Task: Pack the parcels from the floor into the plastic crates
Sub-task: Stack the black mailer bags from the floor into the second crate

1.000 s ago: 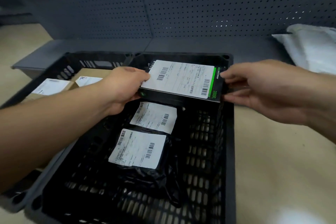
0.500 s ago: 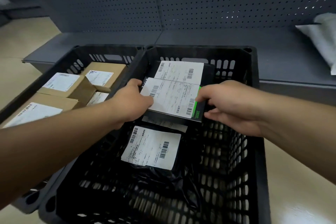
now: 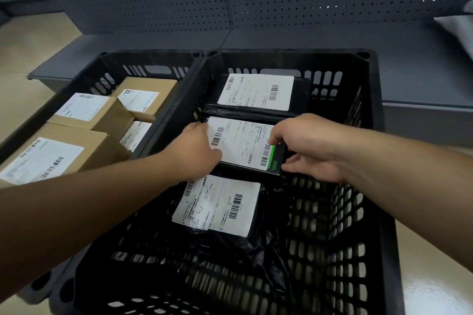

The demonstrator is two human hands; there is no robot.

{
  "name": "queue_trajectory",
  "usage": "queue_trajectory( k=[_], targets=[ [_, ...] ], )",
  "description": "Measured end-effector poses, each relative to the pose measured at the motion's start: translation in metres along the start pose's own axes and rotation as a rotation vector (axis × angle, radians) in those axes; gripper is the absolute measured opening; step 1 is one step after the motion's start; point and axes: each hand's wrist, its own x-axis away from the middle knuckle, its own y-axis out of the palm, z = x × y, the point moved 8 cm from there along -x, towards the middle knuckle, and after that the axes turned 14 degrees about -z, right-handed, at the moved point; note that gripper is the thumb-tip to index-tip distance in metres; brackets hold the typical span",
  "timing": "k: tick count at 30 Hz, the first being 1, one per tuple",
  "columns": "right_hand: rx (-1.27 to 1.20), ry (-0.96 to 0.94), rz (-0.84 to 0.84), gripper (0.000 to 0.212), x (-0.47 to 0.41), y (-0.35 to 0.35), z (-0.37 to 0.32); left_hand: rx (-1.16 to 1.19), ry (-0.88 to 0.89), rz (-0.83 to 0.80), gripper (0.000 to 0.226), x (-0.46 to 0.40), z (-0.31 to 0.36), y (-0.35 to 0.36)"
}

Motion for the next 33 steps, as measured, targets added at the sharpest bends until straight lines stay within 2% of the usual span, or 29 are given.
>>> queue_trajectory(
  k=[2, 6, 11, 14, 20, 25, 28, 33],
  targets=[
    [0.004, 0.024, -0.010, 0.037, -0.004, 0.001, 0.001, -0.168, 0.006, -0.025, 0.064, -0.005, 0.003, 0.005],
    [0.051, 0.075, -0.025, 0.032, -0.011, 0.002, 0.004, -0.283, 0.020, -0.092, 0.080, -0.011, 0.007, 0.014],
    [0.207, 0.157, -0.033, 0.053, -0.017, 0.000, -0.001, -0.390, 0.002, -0.145, 0.078, -0.023, 0.005, 0.014],
    [0.266, 0.167, -0.053, 0.057, -0.021, -0.001, -0.009, -0.425, -0.011, -0.148, 0.078, -0.028, 0.006, 0.017],
    [0.512, 0.112, 0.000, 0.034, -0.022, -0.009, -0.016, -0.501, -0.035, -0.127, 0.073, -0.030, 0.010, 0.013],
    [0.572, 0.044, 0.011, 0.042, -0.007, -0.029, -0.027, -0.550, -0.021, -0.085, 0.061, -0.024, 0.015, 0.006],
    [0.579, -0.046, 0.031, 0.036, 0.012, -0.044, -0.039, -0.606, -0.042, -0.097, 0.057, -0.020, 0.022, 0.004],
    [0.589, -0.166, 0.161, 0.023, 0.051, -0.080, -0.066, -0.676, -0.039, -0.108, 0.054, -0.009, 0.059, -0.002]
  ],
)
